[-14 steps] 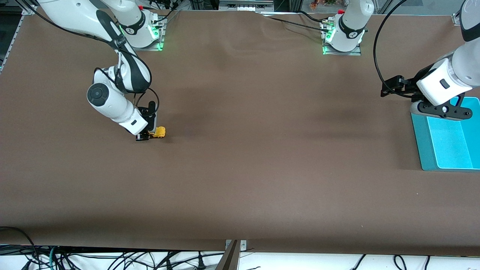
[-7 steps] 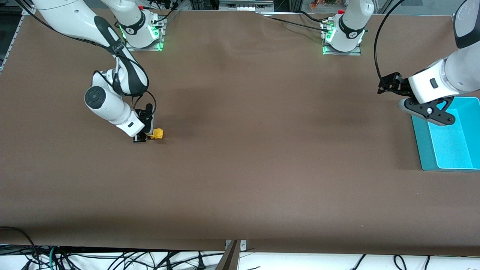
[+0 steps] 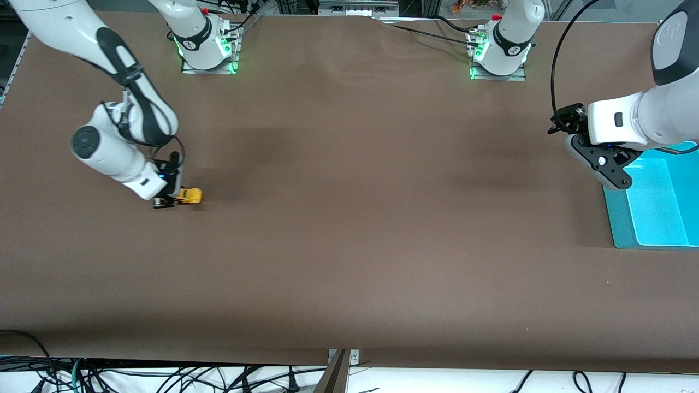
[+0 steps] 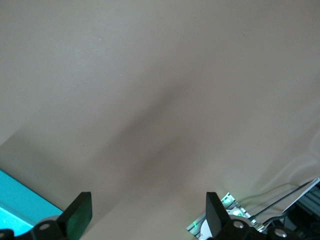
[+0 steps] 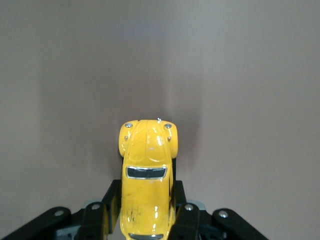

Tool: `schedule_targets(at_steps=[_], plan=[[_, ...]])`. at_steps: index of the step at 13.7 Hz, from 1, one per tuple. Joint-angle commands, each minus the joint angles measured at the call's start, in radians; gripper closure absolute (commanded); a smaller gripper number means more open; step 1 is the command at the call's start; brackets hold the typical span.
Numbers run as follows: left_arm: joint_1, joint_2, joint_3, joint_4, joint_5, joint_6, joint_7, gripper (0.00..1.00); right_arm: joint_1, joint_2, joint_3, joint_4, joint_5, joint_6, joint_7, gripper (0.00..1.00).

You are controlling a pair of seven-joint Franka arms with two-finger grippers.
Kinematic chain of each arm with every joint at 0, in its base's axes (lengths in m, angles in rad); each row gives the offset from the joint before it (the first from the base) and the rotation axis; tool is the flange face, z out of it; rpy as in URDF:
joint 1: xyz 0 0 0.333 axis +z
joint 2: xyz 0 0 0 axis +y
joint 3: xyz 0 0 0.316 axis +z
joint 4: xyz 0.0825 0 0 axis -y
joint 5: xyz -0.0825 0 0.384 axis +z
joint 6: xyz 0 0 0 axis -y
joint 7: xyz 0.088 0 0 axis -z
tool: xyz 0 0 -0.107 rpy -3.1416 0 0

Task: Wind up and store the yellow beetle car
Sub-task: 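Pull the car back with the right gripper while the left gripper lowers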

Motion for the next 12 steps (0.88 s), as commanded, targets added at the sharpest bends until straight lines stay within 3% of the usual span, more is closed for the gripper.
schedule_targets(at_steps=[1,4,6,9,10,11,12], plan=[[-0.009,0.039,0.005,0.026,0.027,-0.006,0.150,0.00,-0.151,0.076,0.005,-0.014,-0.009,0.036,-0.151,0.84],[0.000,0.058,0.005,0.026,0.028,0.006,0.272,0.00,-0.200,0.076,0.001,0.001,-0.008,0.028,-0.236,0.83],[-0.001,0.068,0.005,0.026,0.042,0.008,0.336,0.00,-0.200,0.075,0.001,0.001,-0.006,0.028,-0.235,0.74],[-0.003,0.073,0.005,0.026,0.048,0.012,0.382,0.00,-0.199,0.073,0.002,0.001,-0.006,0.026,-0.235,0.68],[-0.001,0.075,0.005,0.026,0.048,0.014,0.401,0.00,-0.199,0.072,0.005,0.001,-0.006,0.025,-0.233,0.52],[0.002,0.079,0.005,0.026,0.048,0.014,0.433,0.00,-0.199,0.070,0.008,0.009,-0.005,0.023,-0.229,0.01],[0.003,0.081,0.005,0.026,0.048,0.018,0.453,0.00,-0.197,0.070,0.013,0.018,-0.003,0.013,-0.226,0.00]])
